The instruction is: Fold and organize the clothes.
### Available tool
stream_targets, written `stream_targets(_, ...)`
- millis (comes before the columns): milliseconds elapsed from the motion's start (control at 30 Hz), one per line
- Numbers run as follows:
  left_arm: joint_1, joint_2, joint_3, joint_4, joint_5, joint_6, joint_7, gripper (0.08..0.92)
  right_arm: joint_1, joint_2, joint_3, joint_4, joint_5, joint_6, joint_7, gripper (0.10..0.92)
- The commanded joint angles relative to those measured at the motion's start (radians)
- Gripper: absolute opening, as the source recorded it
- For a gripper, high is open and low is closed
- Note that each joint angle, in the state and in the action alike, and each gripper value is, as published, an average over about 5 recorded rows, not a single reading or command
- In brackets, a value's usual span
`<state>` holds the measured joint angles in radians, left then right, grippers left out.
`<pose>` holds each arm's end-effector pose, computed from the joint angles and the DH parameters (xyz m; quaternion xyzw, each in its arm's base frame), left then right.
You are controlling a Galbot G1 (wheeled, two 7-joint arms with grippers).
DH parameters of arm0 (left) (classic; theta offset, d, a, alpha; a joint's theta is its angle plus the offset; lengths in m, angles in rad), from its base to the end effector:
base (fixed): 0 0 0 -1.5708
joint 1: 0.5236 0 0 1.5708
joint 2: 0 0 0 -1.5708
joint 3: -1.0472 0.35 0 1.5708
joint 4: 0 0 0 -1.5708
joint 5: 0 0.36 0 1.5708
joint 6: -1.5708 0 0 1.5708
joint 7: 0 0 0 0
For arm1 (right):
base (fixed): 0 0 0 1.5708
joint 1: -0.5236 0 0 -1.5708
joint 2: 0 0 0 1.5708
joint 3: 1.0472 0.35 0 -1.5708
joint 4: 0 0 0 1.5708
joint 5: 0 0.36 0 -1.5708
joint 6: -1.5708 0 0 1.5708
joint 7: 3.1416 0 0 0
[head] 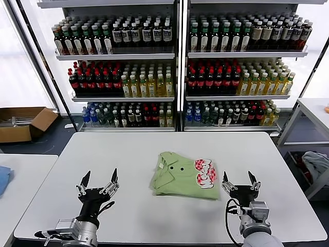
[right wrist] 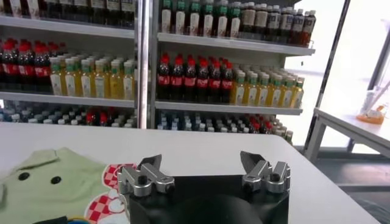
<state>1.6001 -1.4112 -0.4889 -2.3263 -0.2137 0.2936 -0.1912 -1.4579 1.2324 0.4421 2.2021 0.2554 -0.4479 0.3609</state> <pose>0.1686 0.0074 -0.2254 0.0158 -0.9975 0.0368 0.0576 0.2106 -0.0233 -0.2418 -0.0511 -0.9890 0.0530 0.1284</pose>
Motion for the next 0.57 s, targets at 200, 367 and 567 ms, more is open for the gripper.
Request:
stream_targets(200,0.0,-0.003,0.003,0.006,0.009,0.001,0.028,0.823,0.001,-0.001,-0.001,-0.008,0.001,0.002,0.0,0.823)
stream_targets(367,-0.002,-0.003,0.004,0.016,0.005,0.0,0.032,0.823,0.006,0.0,-0.004,-0.017,0.002,0.003,0.0,0.823)
stream_targets(567,-0.004,-0.001,-0.001,0.023,-0.02,-0.004,0.031,0.823,0.012,0.0,-0.01,-0.021,0.002,0.002,-0.001,0.823)
